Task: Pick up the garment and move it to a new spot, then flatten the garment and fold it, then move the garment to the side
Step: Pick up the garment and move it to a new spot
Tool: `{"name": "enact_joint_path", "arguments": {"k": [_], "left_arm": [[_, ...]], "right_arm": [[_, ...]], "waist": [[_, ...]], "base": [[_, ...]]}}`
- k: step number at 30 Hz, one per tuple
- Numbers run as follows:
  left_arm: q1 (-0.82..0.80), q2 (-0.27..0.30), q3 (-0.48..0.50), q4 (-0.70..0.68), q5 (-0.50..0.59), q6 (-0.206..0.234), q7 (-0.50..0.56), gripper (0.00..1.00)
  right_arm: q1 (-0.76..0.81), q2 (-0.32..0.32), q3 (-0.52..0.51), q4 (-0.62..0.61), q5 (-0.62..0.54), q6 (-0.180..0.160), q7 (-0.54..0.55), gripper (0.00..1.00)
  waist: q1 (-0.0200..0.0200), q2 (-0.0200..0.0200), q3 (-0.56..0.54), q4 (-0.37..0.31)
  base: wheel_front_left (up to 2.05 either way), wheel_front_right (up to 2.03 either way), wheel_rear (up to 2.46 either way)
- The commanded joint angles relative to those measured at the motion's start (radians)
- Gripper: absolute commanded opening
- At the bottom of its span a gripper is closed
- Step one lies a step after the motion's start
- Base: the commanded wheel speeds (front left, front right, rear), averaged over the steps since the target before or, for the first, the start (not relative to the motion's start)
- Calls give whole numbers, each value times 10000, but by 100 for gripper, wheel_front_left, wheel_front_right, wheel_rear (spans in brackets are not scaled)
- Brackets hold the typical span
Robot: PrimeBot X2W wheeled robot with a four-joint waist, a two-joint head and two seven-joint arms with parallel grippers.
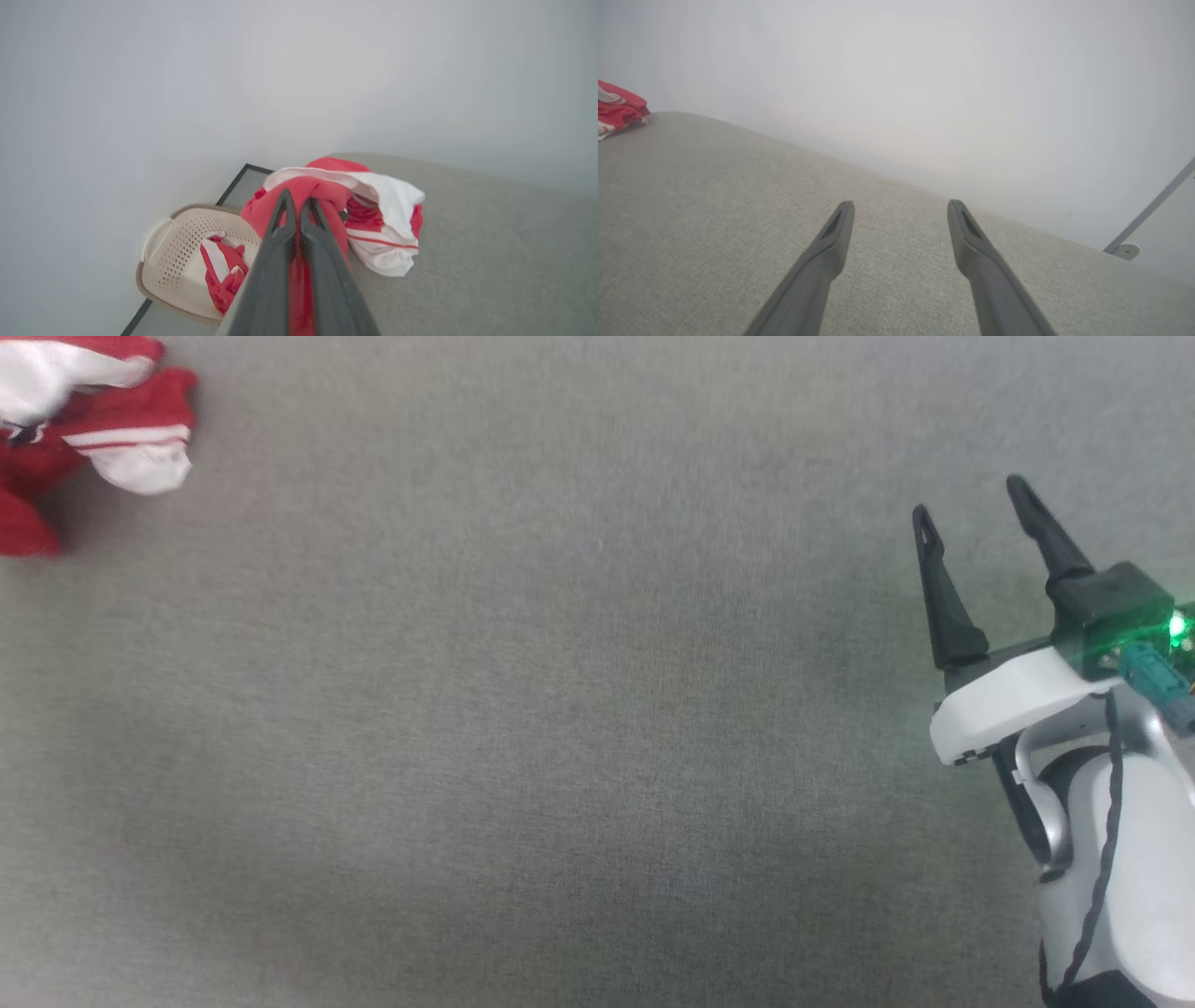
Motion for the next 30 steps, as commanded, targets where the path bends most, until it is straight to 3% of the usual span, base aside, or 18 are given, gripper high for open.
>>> {"name": "enact_joint_path", "arguments": {"k": [1, 10, 20, 30], "left_arm": [[-188, 223, -192, -258, 138, -21, -137, 0], [-653, 797, -1107, -1760, 206, -20, 139, 0], [-1134, 1234, -1785, -4024, 211, -21, 1190, 0], [-483, 1326, -1984, -7192, -57, 393, 2714, 0]], "right_arm": [[131, 102, -57, 171, 97, 3, -166, 100], [317, 450, -100, 825, 203, 3, -660, 100], [311, 655, -230, 1186, 239, 3, -1044, 100], [246, 709, -671, 1198, 157, 3, -1225, 100]], "waist": [[0, 0, -666, 25], [0, 0, -1749, -36], [0, 0, -2466, -260], [0, 0, -2882, -1090]], "base": [[0, 0, 0], [0, 0, 0], [0, 0, 0], [0, 0, 0]]}}
